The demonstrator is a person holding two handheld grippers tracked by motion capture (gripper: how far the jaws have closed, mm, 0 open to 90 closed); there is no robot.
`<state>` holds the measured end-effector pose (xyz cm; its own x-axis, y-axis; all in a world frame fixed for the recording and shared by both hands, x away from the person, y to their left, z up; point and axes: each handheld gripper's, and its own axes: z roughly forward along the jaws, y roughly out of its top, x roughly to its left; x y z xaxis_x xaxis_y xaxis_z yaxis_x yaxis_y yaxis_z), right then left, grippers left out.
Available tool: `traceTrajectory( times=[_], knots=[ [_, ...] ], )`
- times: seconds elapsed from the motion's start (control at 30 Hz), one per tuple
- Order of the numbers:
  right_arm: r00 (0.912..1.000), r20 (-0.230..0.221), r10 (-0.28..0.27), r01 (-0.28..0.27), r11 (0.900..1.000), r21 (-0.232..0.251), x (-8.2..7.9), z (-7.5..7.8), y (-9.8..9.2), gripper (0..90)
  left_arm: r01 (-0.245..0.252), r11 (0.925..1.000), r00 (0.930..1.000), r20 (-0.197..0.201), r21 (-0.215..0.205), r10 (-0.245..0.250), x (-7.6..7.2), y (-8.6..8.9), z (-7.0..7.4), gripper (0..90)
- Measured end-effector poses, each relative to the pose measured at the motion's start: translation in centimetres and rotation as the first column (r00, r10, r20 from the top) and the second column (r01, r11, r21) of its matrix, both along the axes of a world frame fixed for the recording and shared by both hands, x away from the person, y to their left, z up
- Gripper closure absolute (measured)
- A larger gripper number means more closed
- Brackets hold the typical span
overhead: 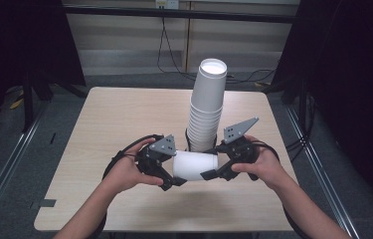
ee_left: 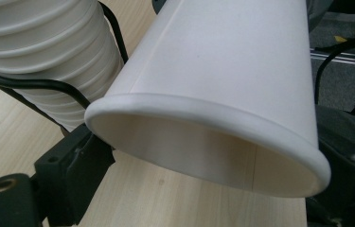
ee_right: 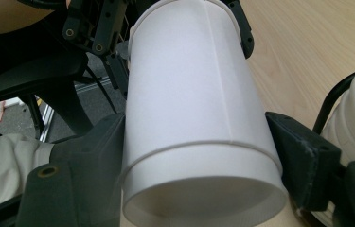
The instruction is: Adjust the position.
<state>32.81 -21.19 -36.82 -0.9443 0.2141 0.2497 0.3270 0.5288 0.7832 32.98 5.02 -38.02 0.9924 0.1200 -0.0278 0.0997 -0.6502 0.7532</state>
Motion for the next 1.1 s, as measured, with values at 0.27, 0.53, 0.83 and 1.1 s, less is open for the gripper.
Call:
traceTrajectory(
  times=[0.27, 0.53, 0.83, 1.1],
  knots=[
    [0.9999, -0.001, -0.016, 0.016, 1.000, 0.025, 0.09, -0.16, -0.09, 22.2, -0.005, 1.0000, 1.0000, -0.004, 0.004, 0.005, -0.12, 0.21, 0.14, 11.8],
    [1.0000, 0.004, -0.009, 0.009, 1.000, 0.020, 0.04, -0.27, 0.03, 22.8, -0.008, 0.9999, 1.0000, 0.001, 0.007, 0.008, -0.28, 0.18, -0.05, 11.3],
    [1.0000, 0.003, 0.005, -0.005, 1.000, 0.020, 0.11, 0.00, -0.25, 23.4, 0.002, 0.9997, 1.0000, 0.010, -0.024, -0.001, -0.19, 0.11, -0.10, 8.1],
    [0.9998, 0.002, 0.018, -0.018, 1.000, -0.006, 0.11, -0.08, -0.31, 23.5, 0.021, 0.9992, 0.9994, 0.026, -0.033, -0.020, -0.04, -0.17, -0.10, 6.5]
  ],
)
